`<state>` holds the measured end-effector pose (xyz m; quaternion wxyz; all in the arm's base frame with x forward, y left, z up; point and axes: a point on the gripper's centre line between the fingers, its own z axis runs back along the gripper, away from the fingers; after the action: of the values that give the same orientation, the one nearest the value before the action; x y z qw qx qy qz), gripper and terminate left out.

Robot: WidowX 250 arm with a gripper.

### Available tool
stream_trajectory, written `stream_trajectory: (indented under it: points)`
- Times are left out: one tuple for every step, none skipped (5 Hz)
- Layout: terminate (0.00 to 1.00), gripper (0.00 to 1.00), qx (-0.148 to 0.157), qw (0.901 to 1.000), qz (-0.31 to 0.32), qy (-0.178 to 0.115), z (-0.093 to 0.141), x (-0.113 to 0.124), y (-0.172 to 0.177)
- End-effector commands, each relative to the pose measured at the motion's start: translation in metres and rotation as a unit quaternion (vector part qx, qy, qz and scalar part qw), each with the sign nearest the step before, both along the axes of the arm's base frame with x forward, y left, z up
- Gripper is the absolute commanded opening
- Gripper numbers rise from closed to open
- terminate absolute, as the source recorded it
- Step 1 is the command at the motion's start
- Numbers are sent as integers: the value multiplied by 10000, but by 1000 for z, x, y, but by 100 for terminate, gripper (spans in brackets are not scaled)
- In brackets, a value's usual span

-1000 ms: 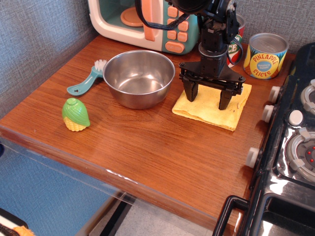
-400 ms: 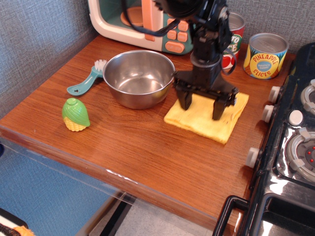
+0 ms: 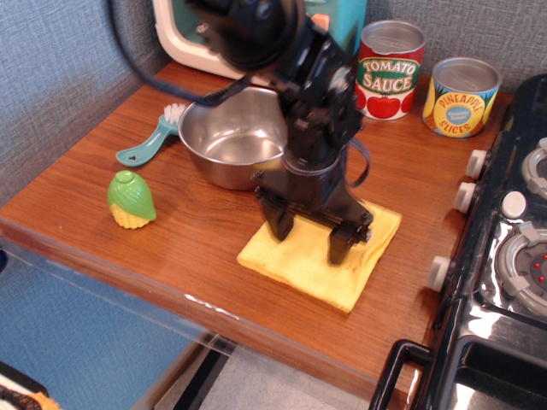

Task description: Move the towel to the bottom right corner of the table.

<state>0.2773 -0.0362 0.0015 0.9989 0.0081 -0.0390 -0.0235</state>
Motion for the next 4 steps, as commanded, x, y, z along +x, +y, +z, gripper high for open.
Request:
stream_trajectory:
  points:
    - [0, 100, 111, 9986, -144, 498, -16, -52, 6]
    - [0, 100, 16, 9990, -67, 449, -9, -45, 3]
    - [0, 100, -193, 9995, -95, 227, 14, -28, -6]
    - [0, 100, -333, 9984, -354, -293, 64, -18, -15]
